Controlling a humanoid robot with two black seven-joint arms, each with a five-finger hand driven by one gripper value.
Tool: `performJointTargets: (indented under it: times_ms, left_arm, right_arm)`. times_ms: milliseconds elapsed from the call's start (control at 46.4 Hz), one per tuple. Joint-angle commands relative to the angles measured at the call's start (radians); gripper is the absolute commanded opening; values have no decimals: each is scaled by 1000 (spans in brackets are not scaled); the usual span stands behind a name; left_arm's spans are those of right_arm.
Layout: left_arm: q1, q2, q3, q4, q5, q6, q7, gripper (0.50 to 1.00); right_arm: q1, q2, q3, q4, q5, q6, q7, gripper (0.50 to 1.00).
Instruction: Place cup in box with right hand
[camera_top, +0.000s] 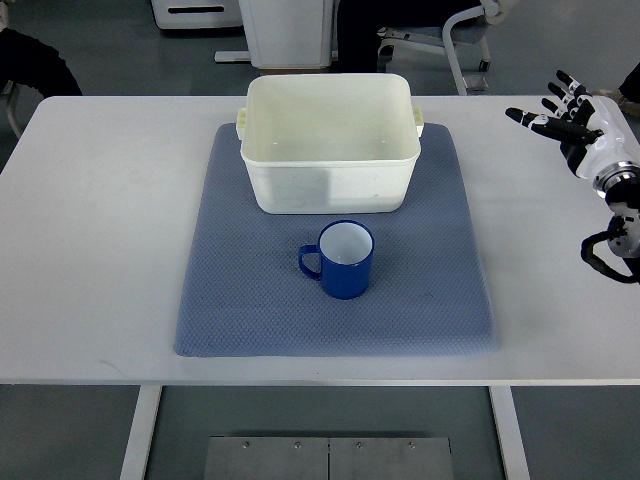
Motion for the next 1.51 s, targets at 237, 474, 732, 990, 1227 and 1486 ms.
performJointTargets:
  times_ms: [237,474,732,990,1227,1486]
  left_arm:
    - [5,0,0,0,-1,0,0,1000]
    - [5,0,0,0,-1,0,0,1000]
    - [5,0,0,0,-1,0,0,1000]
    - [7,0,0,0,-1,0,0,1000]
    - [7,0,0,0,-1,0,0,1000]
    - [7,0,0,0,-1,0,0,1000]
  right_arm:
    - [2,14,2,0,0,-1,3,1000]
    - [5,24,0,0,0,-2,3,1000]
    - [10,21,0,1,0,-2,3,1000]
    - [10,18,2,3,0,-2,3,1000]
    - [8,20,2,5,0,-2,3,1000]
    - [5,24,0,23,-2,3,3,1000]
